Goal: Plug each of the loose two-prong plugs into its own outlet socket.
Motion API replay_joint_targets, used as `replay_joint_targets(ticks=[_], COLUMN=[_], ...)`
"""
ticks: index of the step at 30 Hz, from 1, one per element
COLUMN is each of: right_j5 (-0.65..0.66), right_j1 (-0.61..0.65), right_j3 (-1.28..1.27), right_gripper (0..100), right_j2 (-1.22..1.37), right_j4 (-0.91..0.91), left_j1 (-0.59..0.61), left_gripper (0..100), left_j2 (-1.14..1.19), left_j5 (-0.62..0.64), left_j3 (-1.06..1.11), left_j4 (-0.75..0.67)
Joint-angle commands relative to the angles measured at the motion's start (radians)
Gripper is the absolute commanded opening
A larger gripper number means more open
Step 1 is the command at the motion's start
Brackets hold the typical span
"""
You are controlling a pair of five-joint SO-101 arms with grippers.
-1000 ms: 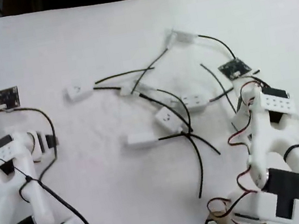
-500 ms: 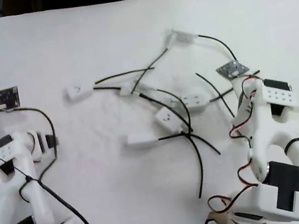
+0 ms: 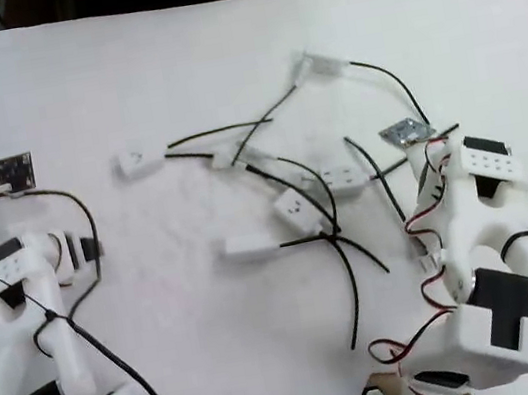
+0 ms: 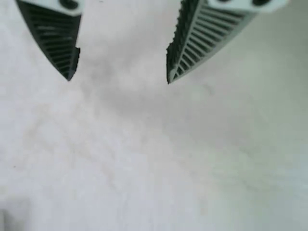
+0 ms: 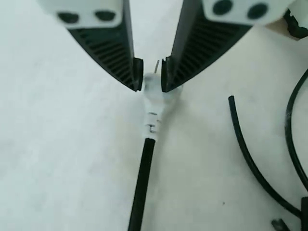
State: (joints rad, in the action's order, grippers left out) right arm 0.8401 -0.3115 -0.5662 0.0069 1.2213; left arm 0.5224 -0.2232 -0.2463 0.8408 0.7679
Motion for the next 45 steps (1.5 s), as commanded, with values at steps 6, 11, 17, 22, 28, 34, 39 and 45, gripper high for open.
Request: replay_joint_targets(ticks=[6, 11, 17, 22, 28, 34, 39, 45], right_j5=[0.002, -0.063, -0.072, -0.072, -0.075, -0.077, -0.072, -0.072], right_j1=[0.018, 0.073, 0.093, 0.094, 0.11, 0.12, 0.119, 0.108], right_j3=[0.129, 0.068, -0.044, -0.094, -0.095, -0.101, -0.193, -0.227], right_gripper=[7.1, 16.2, 14.8, 14.9, 14.9, 14.9, 14.9, 14.4], right_j2=[-0.081, -0.136, -0.134, -0.136, -0.136, -0.133, -0.133, -0.134], right_j4=[0.202, 0.236, 0.067, 0.035, 0.033, 0.033, -0.065, -0.128], left_j1=[-0.016, -0.016, -0.016, -0.016, -0.016, -0.016, -0.016, -0.016], left_gripper=[29, 29, 29, 29, 29, 29, 29, 29], left_j2=[-0.033, -0.033, -0.033, -0.033, -0.033, -0.033, -0.033, -0.033], left_j5=[0.005, 0.005, 0.005, 0.005, 0.005, 0.005, 0.005, 0.005], left_j3=[-0.003, -0.003, -0.003, -0.003, -0.003, -0.003, -0.003, -0.003], left_j4=[-0.015, -0.015, -0.015, -0.017, -0.017, -0.017, -0.017, -0.017])
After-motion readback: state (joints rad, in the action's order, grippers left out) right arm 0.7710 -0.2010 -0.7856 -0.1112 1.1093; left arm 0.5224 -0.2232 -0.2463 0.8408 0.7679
